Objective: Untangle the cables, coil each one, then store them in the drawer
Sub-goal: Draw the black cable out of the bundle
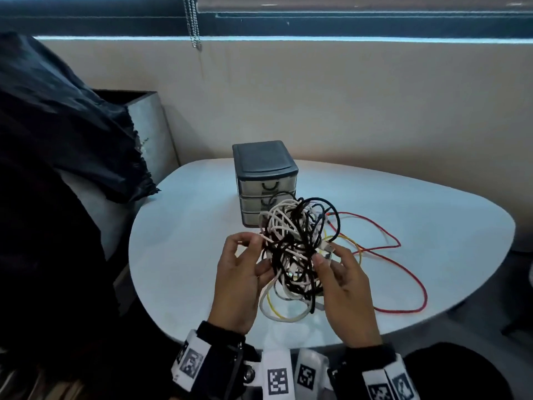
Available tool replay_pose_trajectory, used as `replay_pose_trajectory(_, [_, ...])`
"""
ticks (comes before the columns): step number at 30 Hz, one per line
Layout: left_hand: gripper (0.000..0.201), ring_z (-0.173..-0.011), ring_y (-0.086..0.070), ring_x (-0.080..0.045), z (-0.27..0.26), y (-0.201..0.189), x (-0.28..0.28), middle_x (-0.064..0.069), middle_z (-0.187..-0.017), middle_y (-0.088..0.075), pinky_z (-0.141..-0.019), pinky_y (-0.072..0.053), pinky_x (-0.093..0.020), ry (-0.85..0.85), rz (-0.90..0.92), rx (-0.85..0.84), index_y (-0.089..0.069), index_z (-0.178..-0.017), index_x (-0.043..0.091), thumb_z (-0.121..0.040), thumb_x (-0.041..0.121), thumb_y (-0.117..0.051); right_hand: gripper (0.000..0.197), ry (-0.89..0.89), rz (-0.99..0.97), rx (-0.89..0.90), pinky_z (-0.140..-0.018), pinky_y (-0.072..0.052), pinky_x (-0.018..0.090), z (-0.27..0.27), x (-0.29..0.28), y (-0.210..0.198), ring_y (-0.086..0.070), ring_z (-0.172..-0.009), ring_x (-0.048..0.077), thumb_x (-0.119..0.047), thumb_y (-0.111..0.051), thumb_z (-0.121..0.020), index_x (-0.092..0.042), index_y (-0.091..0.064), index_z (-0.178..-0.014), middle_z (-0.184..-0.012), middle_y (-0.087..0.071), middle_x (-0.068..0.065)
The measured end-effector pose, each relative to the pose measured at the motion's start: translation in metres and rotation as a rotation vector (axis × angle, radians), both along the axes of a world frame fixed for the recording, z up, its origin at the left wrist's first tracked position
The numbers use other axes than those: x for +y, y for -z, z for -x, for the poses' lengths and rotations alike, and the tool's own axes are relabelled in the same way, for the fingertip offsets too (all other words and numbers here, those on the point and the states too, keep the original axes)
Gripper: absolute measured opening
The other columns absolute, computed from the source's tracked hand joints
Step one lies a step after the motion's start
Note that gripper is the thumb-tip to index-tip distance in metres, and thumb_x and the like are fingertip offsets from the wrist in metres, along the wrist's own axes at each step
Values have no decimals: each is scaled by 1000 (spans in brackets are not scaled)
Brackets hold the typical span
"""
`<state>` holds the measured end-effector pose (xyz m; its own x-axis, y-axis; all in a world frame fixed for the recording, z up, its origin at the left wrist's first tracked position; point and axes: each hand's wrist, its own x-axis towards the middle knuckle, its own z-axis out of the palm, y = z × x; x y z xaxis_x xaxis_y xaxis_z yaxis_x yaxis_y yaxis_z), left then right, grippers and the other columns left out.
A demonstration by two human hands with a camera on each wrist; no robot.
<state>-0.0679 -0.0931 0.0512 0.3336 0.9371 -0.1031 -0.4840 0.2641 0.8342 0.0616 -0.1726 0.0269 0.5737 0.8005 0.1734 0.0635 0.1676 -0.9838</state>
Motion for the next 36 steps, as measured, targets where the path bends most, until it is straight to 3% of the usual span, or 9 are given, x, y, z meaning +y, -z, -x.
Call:
replay_pose_trajectory(2, [13, -74, -67, -28, -2, 0, -3, -6, -85, -73, -68, -58, -34, -47, -36, 40, -50, -89, 11, -98, 18, -56, 15, -3, -3, 53, -80, -58, 40, 0, 0, -1, -73, -86, 20, -23, -56, -96, -20, -61, -110, -89, -77, 4])
replay_pose_trajectory(6, [18, -71, -65, -24, 0, -3, -1, -5, -87, -73, -72, -58, -33, -5, -65, 44, -62, -71, 18, -85, 29, -65, 30, 17, 11, 138, -85, -57, 49, 0, 4, -2, -73, -86, 26, -37, -54, -89, -14, -64, -105, -87, -77, 8])
replay_pose_trajectory(8, [19, -72, -65, -23, 0, -4, 4, -4, -90, -73, -71, -58, -31, 18, -62, 40, -66, -73, 18, -83, 35, -63, 26, 23, 16, 141, -85, -56, 51, -2, 6, 0, -72, -86, 29, -33, -52, -94, -14, -67, -102, -86, -76, 9])
replay_pose_trajectory(12, [30, -68, -67, -21, -1, 0, 10, -4, -89, -74, -65, -59, -27, 8, -42, 36, -68, -83, 9, -86, 37, -58, 34, 12, 21, 130, -74, -57, 39, -4, 10, 1, -71, -82, 25, -40, -51, -87, -13, -67, -100, -85, -76, 8])
replay_pose_trajectory(16, [19, -72, -68, -22, 4, 6, 17, -4, -84, -74, -70, -60, -30, 12, -63, 56, -75, -67, 17, -75, 33, -68, 33, 14, 7, 70, -84, -55, 39, -1, 14, 3, -71, -91, 17, -36, -54, -86, -13, -69, -103, -95, -75, 3])
replay_pose_trajectory(21, [15, -92, -74, -25, 2, 18, 23, -13, -109, -75, -75, -59, -32, -32, -70, 8, -68, -56, 15, -64, 25, -76, 22, 61, -74, 77, -85, -56, 33, 3, 19, 6, -70, -98, 20, -26, -66, -79, -20, -66, -100, -98, -75, 4])
replay_pose_trajectory(26, [8, -94, -72, -25, 3, 33, 25, -12, -103, -76, -74, -58, -28, -76, -34, 32, -78, -71, 16, -65, 21, -75, 22, 171, -79, 64, -76, -55, 23, 7, 28, 3, -70, -90, 17, -11, -74, -80, -19, -62, -96, -89, -74, -1])
replay_pose_trajectory(31, [8, -86, -73, -23, 16, 36, 31, -14, -103, -76, -72, -59, -28, -57, -51, 71, -78, -73, 13, -68, 12, -72, 80, 32, 49, 247, -77, -58, 31, 7, 27, 11, -70, -101, 18, -13, -89, -62, -31, -51, -130, -111, -69, 4])
replay_pose_trajectory(36, [8, -71, -71, -21, 20, 37, 34, -18, -84, -73, -67, -60, -26, -70, 71, -2, -63, -83, 1, -81, 8, -66, 54, -36, 88, 34, -70, -56, 20, 16, 26, -2, -70, -89, 6, -6, -84, -73, -28, -62, -117, -97, -71, -6])
